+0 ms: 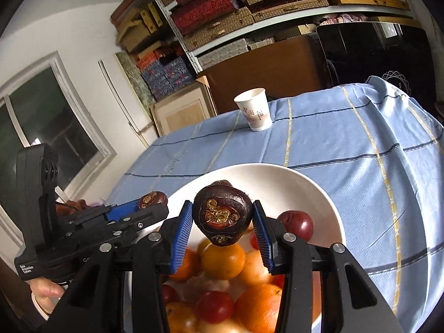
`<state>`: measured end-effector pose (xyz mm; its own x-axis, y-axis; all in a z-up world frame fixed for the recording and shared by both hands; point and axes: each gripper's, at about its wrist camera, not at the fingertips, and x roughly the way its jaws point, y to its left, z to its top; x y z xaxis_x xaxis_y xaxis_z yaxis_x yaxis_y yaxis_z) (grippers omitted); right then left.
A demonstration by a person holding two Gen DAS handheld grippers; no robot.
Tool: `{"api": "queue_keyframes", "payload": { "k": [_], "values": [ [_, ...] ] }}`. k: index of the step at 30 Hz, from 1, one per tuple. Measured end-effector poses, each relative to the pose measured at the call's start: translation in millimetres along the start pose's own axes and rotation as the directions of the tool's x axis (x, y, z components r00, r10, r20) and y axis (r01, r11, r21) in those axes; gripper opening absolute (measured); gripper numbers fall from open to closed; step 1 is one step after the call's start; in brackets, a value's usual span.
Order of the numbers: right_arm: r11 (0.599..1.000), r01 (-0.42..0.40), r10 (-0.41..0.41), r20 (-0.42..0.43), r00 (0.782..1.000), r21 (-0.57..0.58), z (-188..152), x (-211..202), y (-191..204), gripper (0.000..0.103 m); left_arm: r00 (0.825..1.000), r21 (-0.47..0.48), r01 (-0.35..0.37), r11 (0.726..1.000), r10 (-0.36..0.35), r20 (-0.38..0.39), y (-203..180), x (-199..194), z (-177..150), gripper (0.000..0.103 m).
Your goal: Organize fruits
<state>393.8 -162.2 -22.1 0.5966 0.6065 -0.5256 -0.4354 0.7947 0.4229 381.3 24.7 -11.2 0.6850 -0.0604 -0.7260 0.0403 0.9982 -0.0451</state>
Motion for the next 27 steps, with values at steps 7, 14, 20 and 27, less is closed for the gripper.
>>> {"api": "queue_keyframes", "payload": {
  "k": [7, 14, 20, 27],
  "values": [
    [0.999, 0.025, -0.024, 0.018, 1.0, -0.027, 3, -5, 4, 0.058, 0.999, -0.022, -0.033, 0.999, 0.034, 0.025, 1, 0, -2, 0.076],
    [0.993, 0.064, -0.06, 0.053, 0.997, -0.094, -3, -48, 34, 0.094, 0.989, -0.049, -0.061, 0.997, 0.066, 0.131, 4, -60, -20, 0.094],
    [0.977, 0.12, -0.102, 0.104, 0.989, -0.175, -37, -98, 55, 0.099, 0.972, -0.033, -0.079, 0.996, 0.084, 0.218, 1, -129, -55, 0.098],
    [0.94, 0.26, -0.249, 0.074, 0.966, -0.223, -90, -124, 58, 0.099, 0.972, -0.046, -0.051, 0.998, 0.061, 0.225, -7, -166, -110, 0.098]
  ]
}}
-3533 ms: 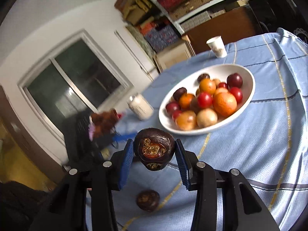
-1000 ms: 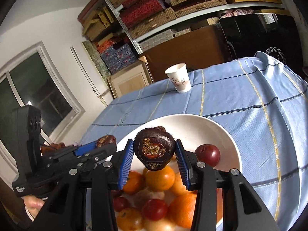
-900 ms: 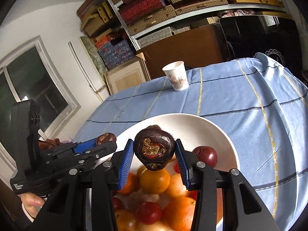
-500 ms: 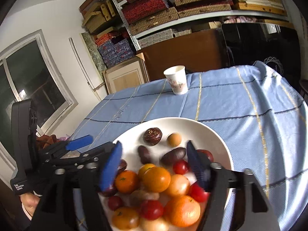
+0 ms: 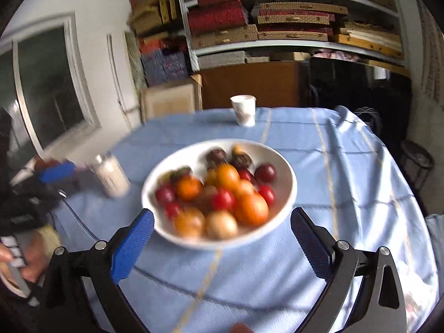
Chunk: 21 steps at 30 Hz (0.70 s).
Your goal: Organize fruits
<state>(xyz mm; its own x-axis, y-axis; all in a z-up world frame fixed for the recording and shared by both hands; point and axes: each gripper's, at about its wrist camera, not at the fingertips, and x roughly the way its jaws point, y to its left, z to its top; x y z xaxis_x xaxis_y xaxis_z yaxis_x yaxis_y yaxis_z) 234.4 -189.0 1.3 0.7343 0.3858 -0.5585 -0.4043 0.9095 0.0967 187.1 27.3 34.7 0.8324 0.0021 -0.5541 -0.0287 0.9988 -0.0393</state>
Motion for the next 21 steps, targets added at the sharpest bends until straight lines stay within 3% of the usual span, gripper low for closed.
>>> {"api": "queue_keyframes", "payload": {
  "k": [3, 7, 21],
  "values": [
    [0.996, 0.06, -0.059, 0.011, 0.998, -0.066, -12, -5, 8, 0.099, 1.0, 0.039, 0.01, 0.999, -0.01, -0.007, -9, -5, -15, 0.098],
    [0.996, 0.043, -0.043, 0.006, 0.999, -0.084, -17, -6, 9, 0.099, 1.0, 0.072, -0.011, 0.997, 0.012, -0.014, -16, -4, -26, 0.098],
    [0.994, 0.044, -0.047, -0.029, 0.998, -0.097, -23, -1, 11, 0.099, 0.998, 0.049, 0.003, 0.999, 0.0, -0.065, -12, 4, -33, 0.098]
  ]
}}
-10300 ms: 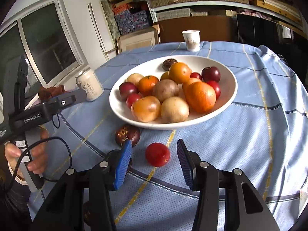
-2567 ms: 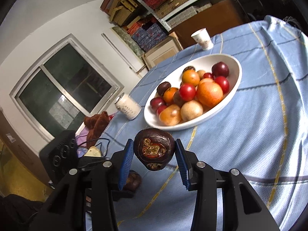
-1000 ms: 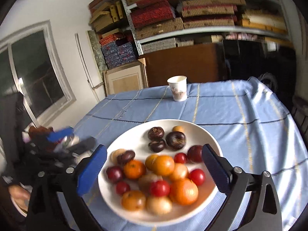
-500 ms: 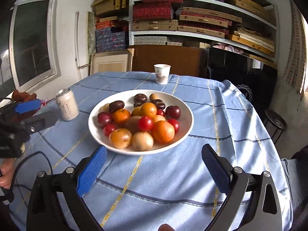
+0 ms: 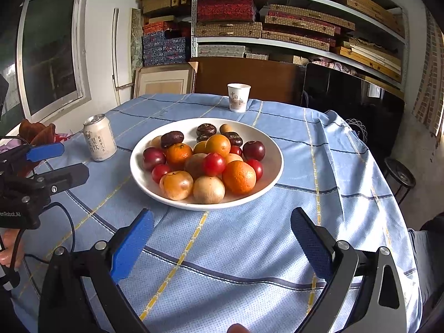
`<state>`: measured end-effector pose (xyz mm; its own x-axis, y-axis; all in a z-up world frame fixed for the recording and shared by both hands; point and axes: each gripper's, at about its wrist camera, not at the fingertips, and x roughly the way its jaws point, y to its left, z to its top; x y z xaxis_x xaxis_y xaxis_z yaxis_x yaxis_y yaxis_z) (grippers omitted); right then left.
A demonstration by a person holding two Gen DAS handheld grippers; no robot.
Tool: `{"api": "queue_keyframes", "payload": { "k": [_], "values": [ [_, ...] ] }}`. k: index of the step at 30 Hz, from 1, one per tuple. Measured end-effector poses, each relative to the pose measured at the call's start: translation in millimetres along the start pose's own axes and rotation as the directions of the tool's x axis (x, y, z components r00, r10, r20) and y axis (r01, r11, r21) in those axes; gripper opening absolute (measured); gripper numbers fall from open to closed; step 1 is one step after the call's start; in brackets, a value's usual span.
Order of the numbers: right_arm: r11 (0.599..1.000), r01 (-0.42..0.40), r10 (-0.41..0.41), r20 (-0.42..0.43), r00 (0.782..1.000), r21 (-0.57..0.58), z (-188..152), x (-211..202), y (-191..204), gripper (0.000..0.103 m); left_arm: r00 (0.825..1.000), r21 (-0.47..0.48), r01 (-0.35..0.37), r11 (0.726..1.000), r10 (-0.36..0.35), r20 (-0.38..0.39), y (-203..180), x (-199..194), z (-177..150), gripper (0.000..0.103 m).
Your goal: Organize fruits
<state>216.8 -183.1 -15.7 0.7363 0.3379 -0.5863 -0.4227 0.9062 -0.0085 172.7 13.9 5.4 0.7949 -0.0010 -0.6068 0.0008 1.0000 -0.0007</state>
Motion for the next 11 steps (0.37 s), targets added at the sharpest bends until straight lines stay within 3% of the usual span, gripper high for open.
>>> {"api": "queue_keyframes", "payload": {
  "k": [11],
  "values": [
    [1.0, 0.002, -0.002, -0.01, 1.0, 0.004, -1.5, 3.9, -0.7, 0.099, 1.0, -0.016, -0.004, 1.0, 0.004, -0.013, 3.5, 1.5, -1.7, 0.098]
  ]
}}
